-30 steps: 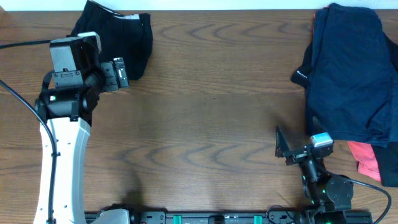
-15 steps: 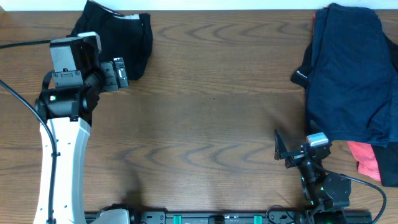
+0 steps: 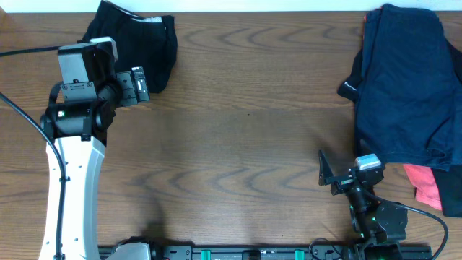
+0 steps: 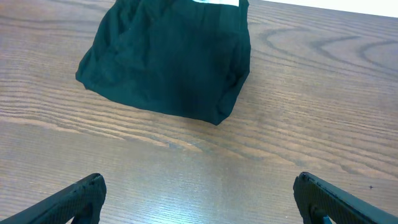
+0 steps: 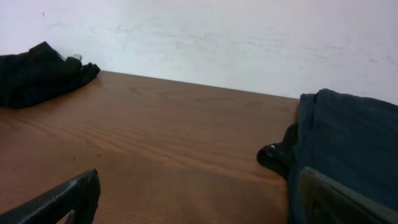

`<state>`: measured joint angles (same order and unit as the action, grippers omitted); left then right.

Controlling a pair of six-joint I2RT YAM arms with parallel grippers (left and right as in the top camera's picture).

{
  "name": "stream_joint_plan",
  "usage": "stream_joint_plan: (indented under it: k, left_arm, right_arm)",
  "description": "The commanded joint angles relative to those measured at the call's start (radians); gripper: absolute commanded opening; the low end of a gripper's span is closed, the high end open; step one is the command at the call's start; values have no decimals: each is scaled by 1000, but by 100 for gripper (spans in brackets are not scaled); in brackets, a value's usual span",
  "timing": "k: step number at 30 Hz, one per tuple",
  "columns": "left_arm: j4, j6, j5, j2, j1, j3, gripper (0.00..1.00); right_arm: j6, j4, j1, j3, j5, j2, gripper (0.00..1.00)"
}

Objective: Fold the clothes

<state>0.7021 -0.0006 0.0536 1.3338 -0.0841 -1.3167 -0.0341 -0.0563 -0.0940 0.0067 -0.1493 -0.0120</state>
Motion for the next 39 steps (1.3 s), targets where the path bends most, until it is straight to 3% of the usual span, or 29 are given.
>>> stream_joint_plan:
  k: [1, 20, 24, 30, 39]
  left_arm:
    - [1, -5, 7, 3, -2, -4, 98]
    - [84, -24, -3, -76, -4, 24, 98]
    - [-61, -27, 90, -205, -4, 163, 98]
    - [-362, -35, 139, -463, -3, 523, 98]
    - [-563, -107, 145, -779, -3, 893, 98]
  right_arm:
    - [-12, -5, 9, -1, -8, 7, 99]
    - [-12, -5, 9, -1, -8, 7, 99]
    - [-12, -5, 9, -1, -8, 7, 99]
    - [-12, -5, 9, -1, -8, 7, 99]
    - [-12, -5, 9, -1, -8, 7, 99]
